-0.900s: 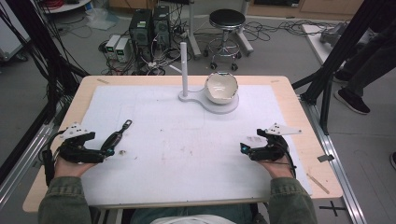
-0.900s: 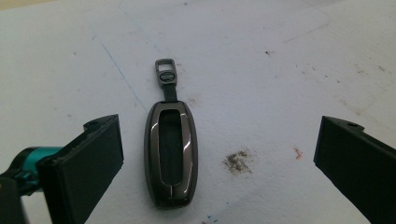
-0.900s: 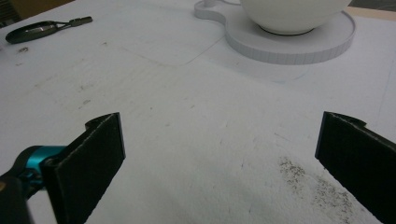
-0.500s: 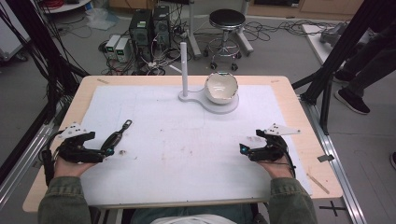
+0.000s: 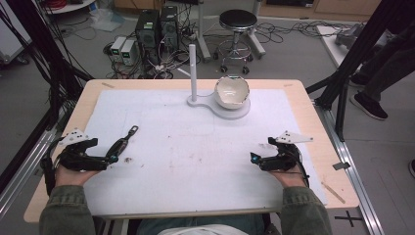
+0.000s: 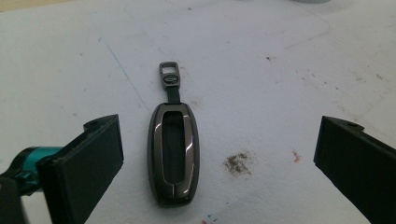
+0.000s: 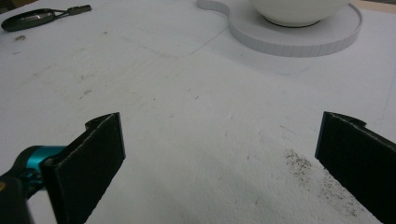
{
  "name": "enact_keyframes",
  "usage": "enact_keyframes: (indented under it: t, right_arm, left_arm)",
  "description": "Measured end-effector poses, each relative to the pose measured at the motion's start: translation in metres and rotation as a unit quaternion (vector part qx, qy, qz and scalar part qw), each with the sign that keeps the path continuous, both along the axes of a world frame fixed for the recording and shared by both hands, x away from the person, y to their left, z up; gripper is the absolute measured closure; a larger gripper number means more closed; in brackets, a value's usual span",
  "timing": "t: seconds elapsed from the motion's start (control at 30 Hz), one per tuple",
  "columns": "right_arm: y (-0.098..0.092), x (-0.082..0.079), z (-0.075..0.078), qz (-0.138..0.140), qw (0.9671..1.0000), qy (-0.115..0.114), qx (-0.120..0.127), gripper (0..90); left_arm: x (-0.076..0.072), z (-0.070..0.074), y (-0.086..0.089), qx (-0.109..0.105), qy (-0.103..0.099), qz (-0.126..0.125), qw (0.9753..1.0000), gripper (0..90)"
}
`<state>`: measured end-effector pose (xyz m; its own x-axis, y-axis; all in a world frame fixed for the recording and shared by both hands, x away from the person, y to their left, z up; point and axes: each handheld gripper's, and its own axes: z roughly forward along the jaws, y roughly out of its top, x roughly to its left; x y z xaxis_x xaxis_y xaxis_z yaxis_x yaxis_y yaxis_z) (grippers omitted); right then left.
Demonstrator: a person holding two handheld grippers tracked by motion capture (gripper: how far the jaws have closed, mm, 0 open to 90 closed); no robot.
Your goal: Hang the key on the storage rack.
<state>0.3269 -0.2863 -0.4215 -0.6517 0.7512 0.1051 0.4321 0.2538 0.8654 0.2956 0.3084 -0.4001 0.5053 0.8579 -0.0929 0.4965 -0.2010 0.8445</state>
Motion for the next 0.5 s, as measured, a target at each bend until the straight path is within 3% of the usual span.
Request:
enact_keyframes:
  t: [0.2,0.5]
  right_arm:
    - [-0.002,-0.002,0.001,-0.004,1.0000,-0.001,0.004,0.4]
    - [-0.002,-0.001,0.000,-0.004,1.0000,0.000,0.005,0.4]
  left_arm:
    - [0.003,0.002,-0.004,0.015,0.005,0.000,0.9999,1.9]
    - [0.018,0.003,-0.018,0.054,0.036,-0.017,0.9978,1.9]
